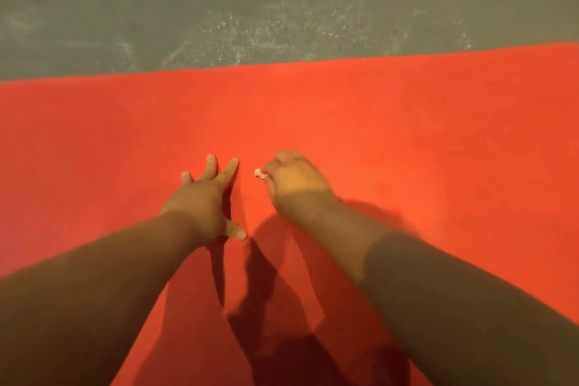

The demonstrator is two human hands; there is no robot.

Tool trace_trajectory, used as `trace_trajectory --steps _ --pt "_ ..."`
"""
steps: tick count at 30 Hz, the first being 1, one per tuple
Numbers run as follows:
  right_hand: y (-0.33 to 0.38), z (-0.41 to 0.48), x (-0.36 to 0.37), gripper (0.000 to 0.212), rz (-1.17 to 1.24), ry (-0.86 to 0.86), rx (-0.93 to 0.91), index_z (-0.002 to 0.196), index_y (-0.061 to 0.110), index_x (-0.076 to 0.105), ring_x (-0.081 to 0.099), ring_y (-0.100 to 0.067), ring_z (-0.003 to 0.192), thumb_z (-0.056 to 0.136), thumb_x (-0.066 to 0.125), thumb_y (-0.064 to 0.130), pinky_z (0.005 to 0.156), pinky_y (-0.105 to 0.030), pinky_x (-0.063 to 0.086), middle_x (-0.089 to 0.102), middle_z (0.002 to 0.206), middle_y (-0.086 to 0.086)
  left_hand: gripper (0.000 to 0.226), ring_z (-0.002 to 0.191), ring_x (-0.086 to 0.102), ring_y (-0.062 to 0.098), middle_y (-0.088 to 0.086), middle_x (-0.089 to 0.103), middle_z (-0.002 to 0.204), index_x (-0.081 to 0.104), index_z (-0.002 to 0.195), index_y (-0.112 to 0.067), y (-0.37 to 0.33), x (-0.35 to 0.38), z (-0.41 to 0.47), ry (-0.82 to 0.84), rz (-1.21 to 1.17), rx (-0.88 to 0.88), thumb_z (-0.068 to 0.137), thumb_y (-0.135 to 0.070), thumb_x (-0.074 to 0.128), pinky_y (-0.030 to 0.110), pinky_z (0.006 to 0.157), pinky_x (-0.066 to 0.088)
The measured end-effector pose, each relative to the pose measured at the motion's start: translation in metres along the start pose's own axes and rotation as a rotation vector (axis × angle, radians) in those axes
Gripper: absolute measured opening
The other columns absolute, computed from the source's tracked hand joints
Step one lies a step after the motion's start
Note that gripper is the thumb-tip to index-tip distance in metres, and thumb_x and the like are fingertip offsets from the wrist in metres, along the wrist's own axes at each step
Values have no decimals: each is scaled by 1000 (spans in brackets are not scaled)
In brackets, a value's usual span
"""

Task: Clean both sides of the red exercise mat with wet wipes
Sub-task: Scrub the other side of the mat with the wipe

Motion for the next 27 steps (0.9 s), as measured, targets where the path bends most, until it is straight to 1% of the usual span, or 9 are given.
trace_trajectory --steps 2,5,7,9,15,17,20,22,27 --pt "-33 13 -19 30 -47 -71 47 108 9 66 53 -30 108 98 45 26 92 -34 34 60 110 -14 136 143 -3 47 -5 -23 158 -12 148 -45 0 0 0 2 -8 4 57 -45 89 53 113 21" --pt "-97 34 -60 23 -59 -284 358 102 4 66 56 -35 102 94 51 19 85 -37 35 60 108 -20 135 144 -3 47 -6 -24 158 -15 147 -46 2 -1 1 16 7 1 58 -47 87 52 112 24" --pt "-104 45 -65 21 -86 -297 468 105 3 64 55 -35 104 93 51 14 85 -37 37 59 111 -20 135 143 -2 48 -6 -25 157 -16 147 -46 1 -2 2 22 20 11 58 -49 86 52 110 27" --pt "-81 51 -52 22 -79 -257 398 107 4 64 55 -34 104 93 48 11 87 -36 38 60 111 -19 136 143 -2 49 -6 -26 157 -16 147 -47 0 -4 1 30 19 5 58 -48 87 53 110 28" --pt "-1 45 -8 21 -8 -21 -111 101 9 68 55 -30 101 92 52 19 87 -34 38 61 103 -12 137 142 -3 50 -7 -26 157 -15 146 -48 2 -7 2 28 20 11 56 -48 88 53 110 27" --pt "-28 61 -25 21 -9 -69 -54 94 8 70 57 -32 95 91 57 24 81 -34 38 64 97 -15 136 143 -3 48 -9 -27 156 -15 146 -49 3 -6 2 26 25 12 56 -48 88 53 108 31" --pt "-90 80 -61 21 -49 -214 303 100 6 69 57 -34 99 90 56 19 80 -34 38 62 106 -20 136 144 -4 46 -11 -28 156 -16 145 -51 3 -6 3 34 26 -3 56 -48 88 54 106 36" --pt "-90 81 -62 23 -102 -222 401 106 3 67 57 -35 103 91 52 14 84 -34 40 60 112 -21 137 144 -4 46 -11 -28 155 -17 144 -51 2 -7 3 35 31 -6 55 -49 88 55 105 36" --pt "3 42 -8 24 -74 -103 61 108 9 65 55 -30 104 94 46 15 87 -34 38 58 109 -12 139 143 -2 49 -9 -27 156 -16 145 -50 2 -7 4 24 48 9 53 -51 88 56 107 33"
Point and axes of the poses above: each hand's wrist, its own z-axis towards the middle knuckle, its own x-axis out of the palm, y = z × x, the point moved 4 cm from there along z, towards the middle knuckle
